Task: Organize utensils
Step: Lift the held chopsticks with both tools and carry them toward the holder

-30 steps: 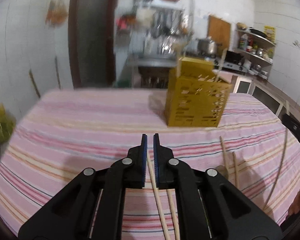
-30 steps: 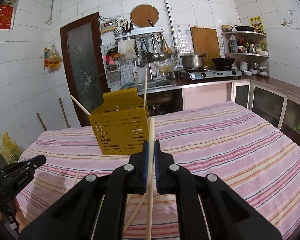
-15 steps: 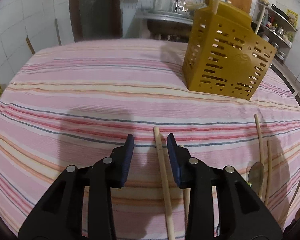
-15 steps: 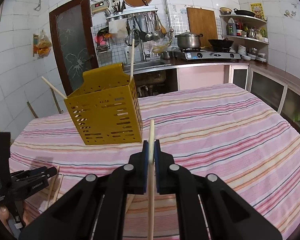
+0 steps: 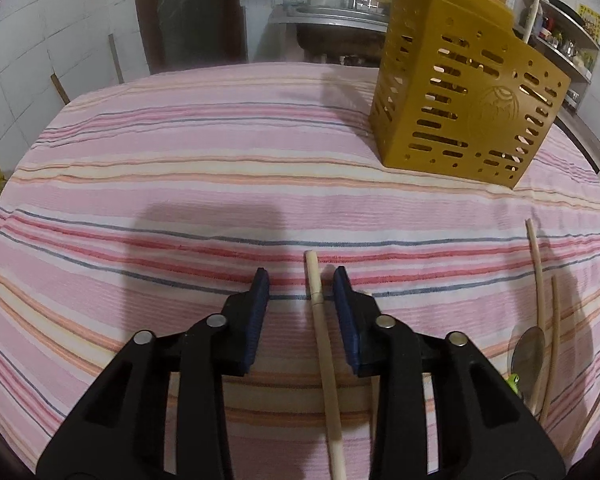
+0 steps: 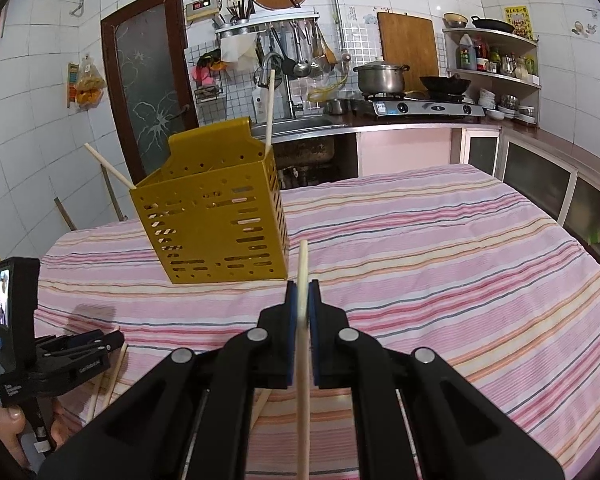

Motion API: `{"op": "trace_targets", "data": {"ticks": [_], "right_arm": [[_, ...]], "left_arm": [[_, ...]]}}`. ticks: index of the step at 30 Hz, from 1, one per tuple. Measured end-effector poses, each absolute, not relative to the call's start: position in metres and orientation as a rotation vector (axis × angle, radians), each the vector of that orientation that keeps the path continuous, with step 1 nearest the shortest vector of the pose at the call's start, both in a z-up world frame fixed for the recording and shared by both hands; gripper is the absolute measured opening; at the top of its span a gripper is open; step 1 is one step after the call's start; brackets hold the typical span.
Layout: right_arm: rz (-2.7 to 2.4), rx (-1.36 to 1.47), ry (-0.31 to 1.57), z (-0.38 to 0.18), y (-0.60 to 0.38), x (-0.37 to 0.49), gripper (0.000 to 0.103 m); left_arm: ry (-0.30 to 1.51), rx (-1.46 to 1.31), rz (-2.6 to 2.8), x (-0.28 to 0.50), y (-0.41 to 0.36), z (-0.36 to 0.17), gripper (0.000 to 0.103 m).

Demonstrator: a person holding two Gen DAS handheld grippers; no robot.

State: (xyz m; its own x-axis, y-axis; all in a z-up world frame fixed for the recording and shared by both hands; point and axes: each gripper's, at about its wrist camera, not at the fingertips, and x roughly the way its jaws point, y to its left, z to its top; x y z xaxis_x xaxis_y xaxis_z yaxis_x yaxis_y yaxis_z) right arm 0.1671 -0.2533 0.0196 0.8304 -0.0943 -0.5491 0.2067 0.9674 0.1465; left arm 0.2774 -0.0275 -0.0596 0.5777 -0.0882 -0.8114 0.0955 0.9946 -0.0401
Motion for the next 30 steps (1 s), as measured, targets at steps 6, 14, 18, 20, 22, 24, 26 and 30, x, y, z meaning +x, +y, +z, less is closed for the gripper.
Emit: {"op": "trace_targets", "data": {"ticks": [6, 14, 18, 20, 22, 24, 26, 30], "right_arm": [[-0.168, 0.199, 0.564, 0.025, -0.253, 0.164, 0.006], [-0.168, 0.174, 0.517, 0.04, -0.246, 0.148, 0.006], [-0.161, 0.162, 0.487, 0.048, -0.242, 0.138, 0.006], [-0.155, 0.16, 0.471, 0.052, -0.24, 0.132, 0.006], [-0.151, 0.156, 0.458, 0.055, -0.239, 0.127, 0.006], [-0.149, 0.155, 0.45, 0.057, -0.237, 0.123, 0.006], [-0.148, 0.156, 0.435, 0.061, -0.237, 0.118, 0.006], [-0.152, 0.157, 0.402, 0.07, -0.241, 0.11, 0.006]], "left_arm": [[0.944, -0.017, -0.124, 0.276, -0.024, -0.054, 0.005], [0.758, -0.041, -0.158, 0.234, -0.007, -0.01, 0.004], [0.634, -0.041, -0.179, 0.202, 0.004, 0.014, 0.004], [0.588, -0.044, -0.187, 0.191, 0.009, 0.023, 0.005], [0.539, -0.046, -0.188, 0.177, 0.012, 0.031, 0.005], [0.507, -0.049, -0.193, 0.165, 0.017, 0.038, 0.005], [0.483, -0.053, -0.193, 0.159, 0.019, 0.042, 0.005], [0.439, -0.062, -0.193, 0.149, 0.022, 0.052, 0.004]]}}
